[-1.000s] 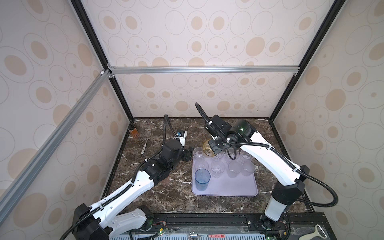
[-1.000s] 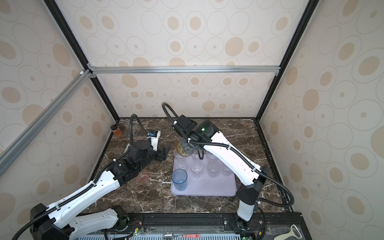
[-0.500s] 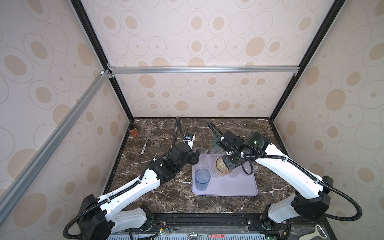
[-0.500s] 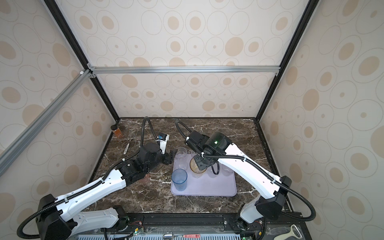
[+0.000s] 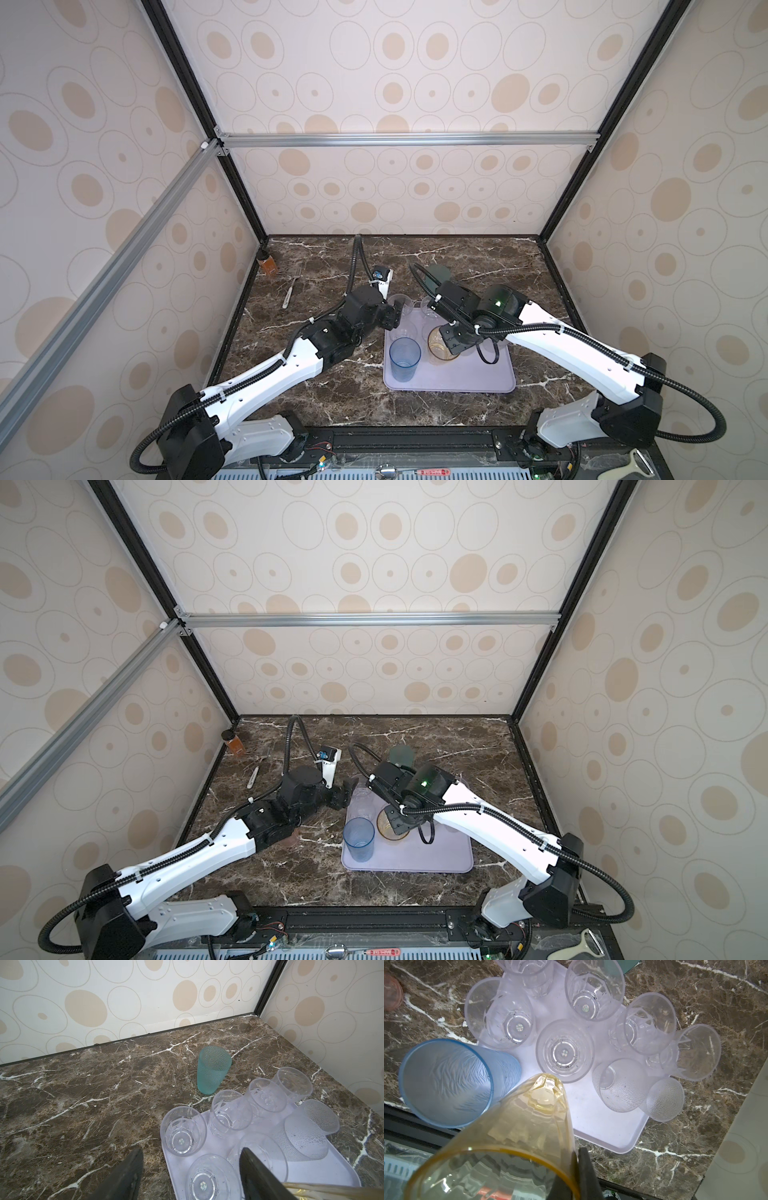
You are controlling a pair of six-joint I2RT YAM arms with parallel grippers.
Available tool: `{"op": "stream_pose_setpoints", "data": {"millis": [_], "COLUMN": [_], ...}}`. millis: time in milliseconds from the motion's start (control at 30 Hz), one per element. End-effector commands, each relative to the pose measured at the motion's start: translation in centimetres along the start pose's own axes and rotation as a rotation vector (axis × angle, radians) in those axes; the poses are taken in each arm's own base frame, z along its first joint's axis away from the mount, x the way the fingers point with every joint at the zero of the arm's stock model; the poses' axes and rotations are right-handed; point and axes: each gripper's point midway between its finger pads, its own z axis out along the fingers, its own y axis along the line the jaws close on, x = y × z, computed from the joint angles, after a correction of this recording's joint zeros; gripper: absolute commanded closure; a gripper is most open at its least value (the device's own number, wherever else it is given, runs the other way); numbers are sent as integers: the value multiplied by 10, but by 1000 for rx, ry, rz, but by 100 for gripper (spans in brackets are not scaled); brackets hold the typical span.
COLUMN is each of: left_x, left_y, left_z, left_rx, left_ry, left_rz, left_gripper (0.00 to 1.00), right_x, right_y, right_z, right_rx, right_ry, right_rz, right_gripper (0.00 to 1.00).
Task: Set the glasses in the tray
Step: 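Carry the yellow glass over the tray and lower it beside the blue glass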
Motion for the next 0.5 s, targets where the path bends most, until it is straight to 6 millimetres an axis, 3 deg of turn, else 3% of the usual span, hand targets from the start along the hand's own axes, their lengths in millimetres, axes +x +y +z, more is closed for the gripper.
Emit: {"op": "stream_pose_setpoints", "data": {"millis": [0, 167, 467], "left_x": [-5, -4, -6], "left_y": [-5, -4, -4], "left_z": [0, 0, -1], "left_rx": [14, 6, 4], "left_ry": [-23, -17, -25], "left_rz": [-15, -4, -1], "left_gripper": [27, 27, 27], "right_x": [10, 11, 6], "right_y": [4, 7, -5], "right_z": [20, 16, -27], "right_rx": [4, -18, -36], "right_ry": [36, 40, -4], "right_rz": [21, 29, 35], "right_gripper": [100, 100, 100]}}
